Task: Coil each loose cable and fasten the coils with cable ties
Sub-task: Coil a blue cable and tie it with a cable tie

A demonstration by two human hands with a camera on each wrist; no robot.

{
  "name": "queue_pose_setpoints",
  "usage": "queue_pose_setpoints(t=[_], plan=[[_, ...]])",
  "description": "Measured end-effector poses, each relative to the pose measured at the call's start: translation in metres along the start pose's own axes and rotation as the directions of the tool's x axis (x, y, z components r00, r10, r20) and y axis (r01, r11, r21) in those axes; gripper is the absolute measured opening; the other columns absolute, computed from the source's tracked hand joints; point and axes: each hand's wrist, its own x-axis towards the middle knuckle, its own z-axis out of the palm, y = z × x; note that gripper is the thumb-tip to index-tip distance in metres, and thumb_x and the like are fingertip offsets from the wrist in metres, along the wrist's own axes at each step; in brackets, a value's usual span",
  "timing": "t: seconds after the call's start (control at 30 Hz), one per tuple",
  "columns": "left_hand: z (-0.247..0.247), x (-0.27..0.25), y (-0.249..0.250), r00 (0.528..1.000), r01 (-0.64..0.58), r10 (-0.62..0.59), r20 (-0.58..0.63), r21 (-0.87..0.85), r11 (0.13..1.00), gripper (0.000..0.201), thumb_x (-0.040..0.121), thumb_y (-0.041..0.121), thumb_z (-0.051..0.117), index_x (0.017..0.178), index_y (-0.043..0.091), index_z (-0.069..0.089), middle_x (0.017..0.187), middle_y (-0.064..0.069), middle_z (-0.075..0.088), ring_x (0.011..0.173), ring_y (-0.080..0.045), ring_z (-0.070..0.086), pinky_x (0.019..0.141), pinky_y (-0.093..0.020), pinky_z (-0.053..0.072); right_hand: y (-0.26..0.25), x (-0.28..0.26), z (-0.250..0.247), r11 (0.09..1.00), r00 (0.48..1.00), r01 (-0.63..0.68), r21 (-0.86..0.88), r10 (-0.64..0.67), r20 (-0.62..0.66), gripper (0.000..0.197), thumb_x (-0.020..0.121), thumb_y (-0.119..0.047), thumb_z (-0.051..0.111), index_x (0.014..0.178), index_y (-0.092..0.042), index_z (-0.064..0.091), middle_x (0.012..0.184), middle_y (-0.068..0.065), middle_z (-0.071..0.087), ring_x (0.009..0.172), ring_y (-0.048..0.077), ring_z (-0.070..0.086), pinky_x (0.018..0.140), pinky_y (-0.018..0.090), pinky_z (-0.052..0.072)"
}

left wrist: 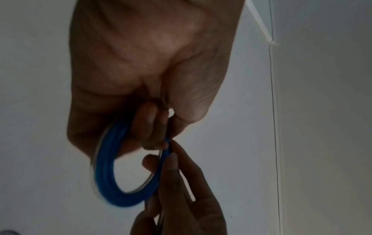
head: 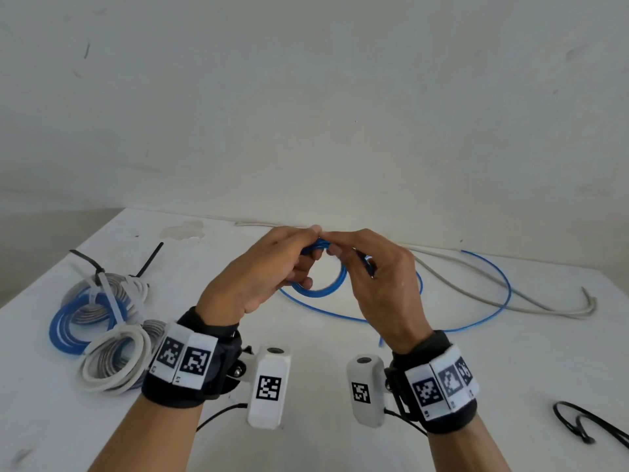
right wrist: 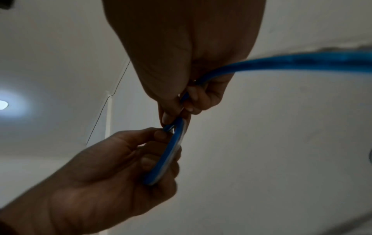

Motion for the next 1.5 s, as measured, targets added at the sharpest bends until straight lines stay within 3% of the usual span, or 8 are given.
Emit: queue_pose_setpoints(t=[0.2,0.4,0.63,0.8,1.0,1.1,1.4,1.5], plan=[[0.000,0.002,0.005,0.987,-0.108,0.067,-0.145,-0.290,0.951,0.041,0.107,0.028,0.041,0.071,0.011,0.049,0.055,0.004,0.021,0.049,-0.012,0.020,0.050,-0.025,0.034,-0.008,-0.002,0.012,0.939,0.957,-0.162,0.305,0.225,-0.185,0.020,0.099,-0.015,0.063,0.106,-0.029,0.076,0.086,0.001,0.076,0.059,0.018,0.060,0.056,0.025,0.046],[0.006,0.001,0.007,0.972,-0.162,0.062,-0.228,-0.454,0.876,0.043,0.108,0.027,0.037,0.069,0.011,0.048,0.054,0.002,0.022,0.048,-0.012,0.022,0.050,-0.025,0.035,-0.014,-0.006,0.022,0.840,0.943,-0.201,0.503,0.305,-0.132,0.016,0.100,-0.011,0.062,0.112,-0.015,0.072,0.093,0.007,0.078,0.054,0.019,0.057,0.047,0.024,0.039],[0.014,0.002,0.004,0.974,-0.163,0.052,-0.221,-0.523,0.837,0.042,0.107,0.025,0.037,0.069,0.012,0.049,0.053,0.002,0.022,0.048,-0.012,0.022,0.052,-0.026,0.039,-0.013,-0.002,0.014,0.864,0.949,-0.200,0.462,0.289,-0.129,0.017,0.095,-0.014,0.069,0.106,-0.027,0.074,0.089,0.009,0.076,0.055,0.017,0.055,0.047,0.027,0.042],[0.005,0.000,0.006,1.000,-0.009,0.006,-0.009,-0.352,0.936,0.040,0.101,0.020,0.034,0.069,0.008,0.054,0.051,0.000,0.029,0.047,-0.015,0.027,0.064,-0.032,0.055,-0.007,0.003,-0.009,0.958,0.983,-0.163,0.235,0.177,-0.042,0.019,0.098,-0.015,0.066,0.107,-0.028,0.076,0.087,-0.006,0.077,0.075,0.027,0.063,0.056,0.026,0.044],[0.010,-0.001,0.003,0.999,0.024,-0.021,0.026,-0.115,0.993,0.042,0.106,0.030,0.041,0.071,0.010,0.054,0.054,0.004,0.028,0.050,-0.014,0.020,0.056,-0.029,0.044,-0.006,0.003,-0.020,0.989,0.989,-0.115,0.092,0.105,0.103,0.019,0.097,-0.013,0.067,0.109,-0.021,0.078,0.087,-0.015,0.075,0.070,0.007,0.060,0.057,0.011,0.039],[0.007,0.000,0.007,0.998,-0.049,0.036,-0.056,-0.252,0.966,0.042,0.106,0.026,0.040,0.066,0.013,0.046,0.052,0.005,0.023,0.049,-0.014,0.018,0.054,-0.028,0.037,-0.006,0.006,-0.020,0.965,0.985,-0.173,0.198,0.175,0.004,0.016,0.096,-0.019,0.068,0.106,-0.026,0.078,0.087,-0.010,0.076,0.064,0.012,0.058,0.054,0.026,0.047],[0.012,-0.002,0.008,0.984,-0.164,0.076,-0.162,-0.644,0.747,0.043,0.106,0.028,0.039,0.065,0.014,0.045,0.051,0.004,0.020,0.048,-0.012,0.018,0.051,-0.025,0.038,-0.020,-0.005,0.017,0.839,0.956,-0.174,0.515,0.270,-0.118,0.019,0.095,-0.008,0.068,0.109,-0.018,0.073,0.087,0.017,0.074,0.052,0.020,0.059,0.041,0.026,0.046],[0.009,-0.002,0.008,0.989,-0.142,0.082,-0.124,-0.621,0.771,0.041,0.104,0.024,0.036,0.066,0.013,0.047,0.051,0.003,0.022,0.049,-0.013,0.019,0.057,-0.028,0.046,-0.019,-0.003,0.011,0.860,0.955,-0.185,0.476,0.271,-0.119,0.020,0.094,-0.009,0.070,0.109,-0.022,0.074,0.082,0.020,0.072,0.050,0.017,0.052,0.041,0.026,0.044]])
